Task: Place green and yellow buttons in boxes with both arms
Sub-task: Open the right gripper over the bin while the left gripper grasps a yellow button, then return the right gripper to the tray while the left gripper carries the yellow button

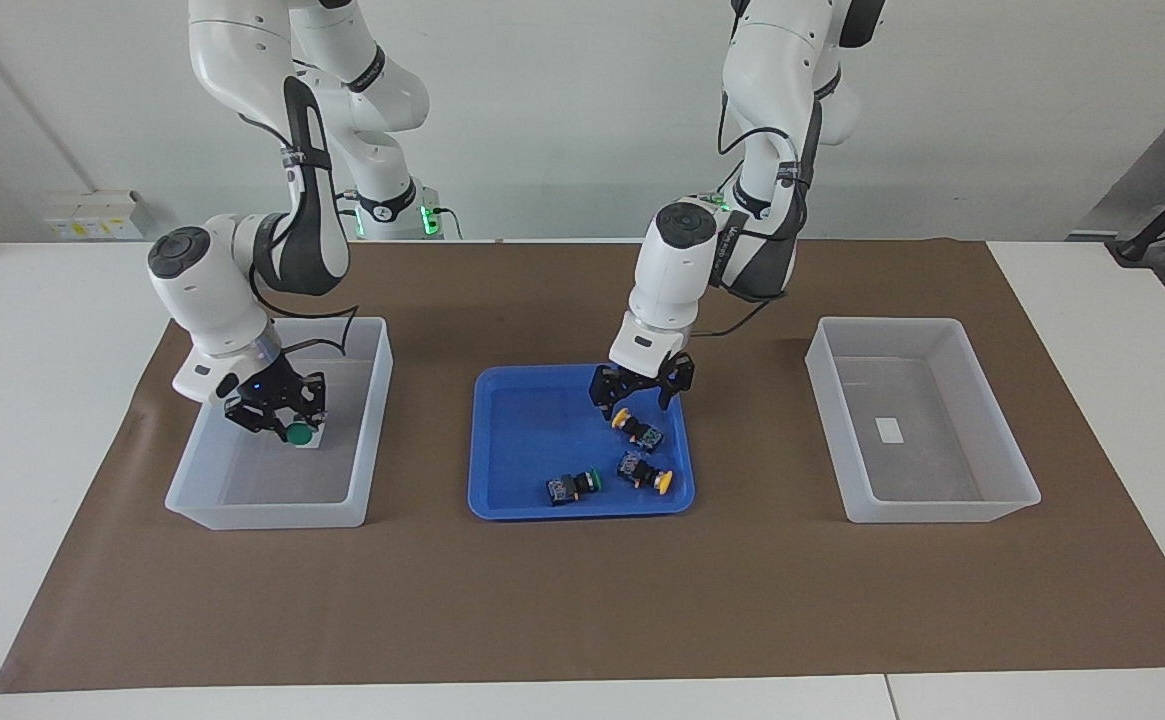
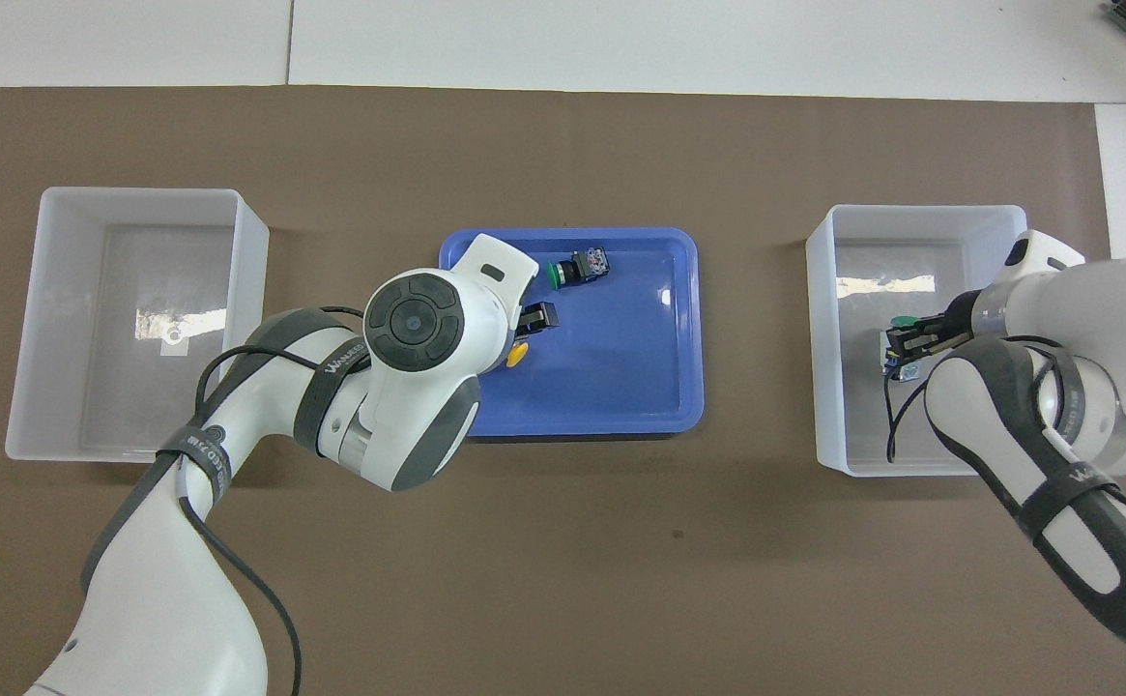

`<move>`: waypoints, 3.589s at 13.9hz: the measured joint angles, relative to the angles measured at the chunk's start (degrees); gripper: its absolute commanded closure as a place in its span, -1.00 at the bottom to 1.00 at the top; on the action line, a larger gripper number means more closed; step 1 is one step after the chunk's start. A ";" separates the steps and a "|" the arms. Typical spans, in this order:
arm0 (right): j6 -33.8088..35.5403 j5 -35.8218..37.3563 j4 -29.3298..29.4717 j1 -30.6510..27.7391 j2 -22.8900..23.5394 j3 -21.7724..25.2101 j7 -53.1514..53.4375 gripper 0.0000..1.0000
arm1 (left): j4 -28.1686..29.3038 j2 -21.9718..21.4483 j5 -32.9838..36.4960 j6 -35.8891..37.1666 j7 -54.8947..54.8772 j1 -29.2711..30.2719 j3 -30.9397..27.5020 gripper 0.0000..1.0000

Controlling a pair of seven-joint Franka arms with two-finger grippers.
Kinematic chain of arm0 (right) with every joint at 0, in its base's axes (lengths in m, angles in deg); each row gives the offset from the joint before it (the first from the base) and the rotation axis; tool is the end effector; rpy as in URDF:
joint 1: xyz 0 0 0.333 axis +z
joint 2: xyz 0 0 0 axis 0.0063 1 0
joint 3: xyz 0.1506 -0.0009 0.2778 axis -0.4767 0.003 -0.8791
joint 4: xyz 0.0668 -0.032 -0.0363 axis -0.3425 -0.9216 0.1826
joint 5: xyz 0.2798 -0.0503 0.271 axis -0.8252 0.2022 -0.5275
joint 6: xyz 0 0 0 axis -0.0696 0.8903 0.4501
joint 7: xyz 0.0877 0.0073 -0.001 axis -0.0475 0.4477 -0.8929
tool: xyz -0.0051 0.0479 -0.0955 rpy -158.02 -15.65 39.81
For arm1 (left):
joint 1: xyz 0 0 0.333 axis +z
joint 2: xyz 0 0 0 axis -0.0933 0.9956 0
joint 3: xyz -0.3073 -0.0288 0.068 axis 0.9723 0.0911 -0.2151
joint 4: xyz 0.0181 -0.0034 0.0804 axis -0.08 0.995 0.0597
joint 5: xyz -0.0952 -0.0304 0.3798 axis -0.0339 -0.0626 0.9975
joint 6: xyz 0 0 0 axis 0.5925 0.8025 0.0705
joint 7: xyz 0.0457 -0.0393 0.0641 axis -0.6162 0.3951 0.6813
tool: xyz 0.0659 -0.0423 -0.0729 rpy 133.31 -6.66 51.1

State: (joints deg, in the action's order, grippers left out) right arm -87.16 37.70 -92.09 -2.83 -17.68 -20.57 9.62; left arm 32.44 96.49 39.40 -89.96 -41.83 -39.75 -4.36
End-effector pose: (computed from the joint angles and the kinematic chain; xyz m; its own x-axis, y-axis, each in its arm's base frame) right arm 0.5714 -0.0510 0.3252 0.9397 0.3152 0.1326 0.3201 -0.9473 -0.0163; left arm 0.5364 -0.3565 0.3534 0.9690 0.2152 0.1212 0.1974 -0.9698 0.1431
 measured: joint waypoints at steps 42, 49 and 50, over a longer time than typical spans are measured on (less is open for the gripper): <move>20.58 -0.43 13.43 12.61 -11.28 -4.97 35.95 -1.00 | -0.70 5.12 -0.87 -3.46 22.53 -0.12 0.14 0.49; 20.52 -0.43 13.43 12.61 -11.28 -4.97 36.10 -1.00 | -1.21 5.13 -0.87 -3.35 22.53 -0.13 0.03 0.66; 20.31 -0.43 13.43 12.61 -11.28 -4.97 36.76 -1.00 | -1.73 5.13 -0.87 -3.02 22.53 -0.13 0.03 0.66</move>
State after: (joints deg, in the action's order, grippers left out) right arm -66.85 37.27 -78.65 9.78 -28.96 -25.54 46.38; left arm 30.71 101.62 38.53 -92.98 -19.30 -39.87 -4.33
